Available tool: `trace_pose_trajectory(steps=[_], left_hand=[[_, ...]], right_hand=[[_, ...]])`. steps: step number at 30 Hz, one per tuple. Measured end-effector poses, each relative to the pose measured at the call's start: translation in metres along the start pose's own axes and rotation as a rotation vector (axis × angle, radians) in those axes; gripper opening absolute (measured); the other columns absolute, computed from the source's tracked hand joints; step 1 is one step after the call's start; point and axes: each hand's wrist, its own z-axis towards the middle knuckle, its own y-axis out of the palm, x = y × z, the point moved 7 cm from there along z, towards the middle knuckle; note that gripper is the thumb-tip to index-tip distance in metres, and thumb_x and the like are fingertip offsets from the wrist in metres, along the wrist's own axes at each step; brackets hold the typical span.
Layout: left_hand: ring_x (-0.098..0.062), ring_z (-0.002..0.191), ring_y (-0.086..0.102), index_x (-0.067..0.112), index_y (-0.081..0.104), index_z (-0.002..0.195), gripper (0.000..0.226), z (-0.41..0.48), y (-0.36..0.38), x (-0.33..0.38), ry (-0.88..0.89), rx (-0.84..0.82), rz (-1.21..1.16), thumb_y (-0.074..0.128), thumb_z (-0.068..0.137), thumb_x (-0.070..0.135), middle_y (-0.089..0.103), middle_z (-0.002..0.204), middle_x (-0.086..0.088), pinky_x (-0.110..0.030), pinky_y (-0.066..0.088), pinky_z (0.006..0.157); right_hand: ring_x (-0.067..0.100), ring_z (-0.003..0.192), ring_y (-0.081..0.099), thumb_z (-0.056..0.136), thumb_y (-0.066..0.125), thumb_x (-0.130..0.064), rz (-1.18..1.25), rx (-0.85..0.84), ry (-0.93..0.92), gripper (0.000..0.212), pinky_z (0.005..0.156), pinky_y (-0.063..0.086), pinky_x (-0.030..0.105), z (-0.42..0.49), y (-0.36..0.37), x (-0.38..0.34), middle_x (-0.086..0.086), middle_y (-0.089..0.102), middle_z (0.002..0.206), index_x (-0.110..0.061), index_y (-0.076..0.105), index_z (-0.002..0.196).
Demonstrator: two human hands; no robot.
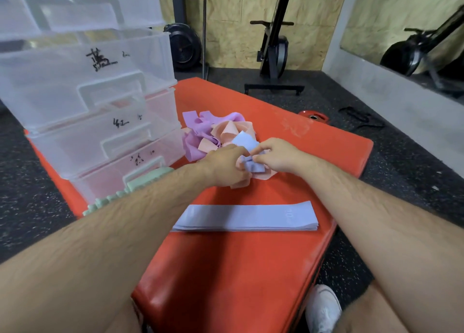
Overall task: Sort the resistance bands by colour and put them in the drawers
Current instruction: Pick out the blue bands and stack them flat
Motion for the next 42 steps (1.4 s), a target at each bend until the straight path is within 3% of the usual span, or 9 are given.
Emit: trace_pose_trajectory(steps=[3, 8, 13, 16, 20, 24, 27, 35, 42], left_hand=[[-0.021, 0.100, 0.061, 0.025, 0.058, 0.118, 0.064, 0.000, -0.005, -0.004, -0.008, 0.032, -0.072, 0.055, 0.067, 0.064, 0.061, 0.112, 0.003, -0.043, 0.052, 0.087], [-0.015, 0.105, 0.058, 0.017, 0.054, 0.126, 0.049, 0.000, -0.026, -0.015, -0.037, 0.171, -0.284, 0.074, 0.082, 0.026, 0.056, 0.122, -0.001, -0.033, 0.051, 0.093], [-0.012, 0.096, 0.063, 0.021, 0.054, 0.123, 0.042, -0.017, -0.054, -0.010, -0.048, 0.325, -0.644, 0.074, 0.087, 0.028, 0.062, 0.113, 0.002, -0.024, 0.055, 0.077], [-0.007, 0.087, 0.065, 0.020, 0.056, 0.118, 0.035, -0.030, -0.068, 0.000, -0.026, 0.355, -0.768, 0.073, 0.088, 0.027, 0.068, 0.109, 0.003, -0.018, 0.050, 0.065], [0.001, 0.083, 0.067, 0.021, 0.060, 0.110, 0.028, -0.042, -0.074, 0.011, 0.004, 0.356, -0.809, 0.075, 0.087, 0.025, 0.069, 0.107, 0.009, -0.019, 0.052, 0.067], [-0.003, 0.071, 0.063, 0.020, 0.063, 0.110, 0.028, -0.052, -0.077, 0.017, 0.005, 0.400, -0.823, 0.075, 0.086, 0.026, 0.068, 0.105, 0.011, -0.019, 0.052, 0.062], [-0.015, 0.081, 0.064, 0.027, 0.063, 0.106, 0.024, -0.057, -0.083, 0.017, 0.005, 0.432, -0.863, 0.075, 0.086, 0.029, 0.070, 0.098, 0.009, -0.026, 0.054, 0.065], [-0.012, 0.067, 0.054, 0.016, 0.067, 0.086, 0.009, -0.073, -0.100, 0.022, 0.037, 0.484, -0.906, 0.072, 0.089, 0.023, 0.062, 0.076, -0.002, -0.030, 0.048, 0.063], [-0.010, 0.065, 0.060, 0.011, 0.066, 0.092, 0.008, -0.081, -0.114, 0.017, 0.020, 0.571, -1.085, 0.069, 0.091, 0.019, 0.067, 0.082, -0.003, -0.030, 0.049, 0.062]], right_hand=[[0.011, 0.109, 0.058, 0.094, 0.063, -0.018, 0.059, 0.040, -0.042, 0.025, 0.088, 0.039, 0.019, 0.000, -0.008, -0.008, -0.004, 0.065, 0.120, -0.017, 0.073, 0.118], [0.009, 0.096, 0.062, 0.093, 0.063, -0.006, 0.380, 0.179, -0.055, 0.024, 0.076, 0.047, 0.014, -0.011, -0.039, -0.021, -0.003, 0.069, 0.109, -0.016, 0.075, 0.112], [0.020, 0.105, 0.067, 0.092, 0.065, -0.004, 0.764, 0.216, -0.122, 0.023, 0.093, 0.058, 0.034, -0.033, -0.066, -0.045, 0.009, 0.072, 0.117, -0.010, 0.075, 0.112], [0.020, 0.098, 0.066, 0.092, 0.065, -0.004, 0.854, 0.214, -0.157, 0.025, 0.086, 0.057, 0.032, -0.046, -0.075, -0.056, 0.010, 0.071, 0.110, -0.007, 0.072, 0.116], [0.017, 0.092, 0.066, 0.094, 0.062, -0.003, 0.980, 0.187, -0.195, 0.027, 0.077, 0.054, 0.025, -0.064, -0.082, -0.074, 0.006, 0.071, 0.102, -0.005, 0.069, 0.120], [0.022, 0.099, 0.062, 0.094, 0.061, -0.003, 1.099, 0.130, -0.230, 0.024, 0.089, 0.048, 0.032, -0.075, -0.084, -0.091, 0.012, 0.067, 0.110, -0.011, 0.070, 0.116], [0.023, 0.102, 0.061, 0.094, 0.061, -0.001, 1.136, 0.122, -0.241, 0.027, 0.094, 0.048, 0.033, -0.080, -0.082, -0.097, 0.014, 0.066, 0.114, -0.009, 0.068, 0.119], [0.023, 0.118, 0.066, 0.094, 0.062, 0.000, 1.103, 0.108, -0.276, 0.042, 0.101, 0.051, 0.033, -0.089, -0.081, -0.105, 0.010, 0.065, 0.130, -0.017, 0.060, 0.132], [0.024, 0.089, 0.075, 0.082, 0.073, 0.004, 0.642, 0.123, -0.157, 0.055, 0.078, 0.060, 0.037, -0.091, -0.059, -0.103, 0.017, 0.076, 0.098, -0.020, 0.053, 0.127]])
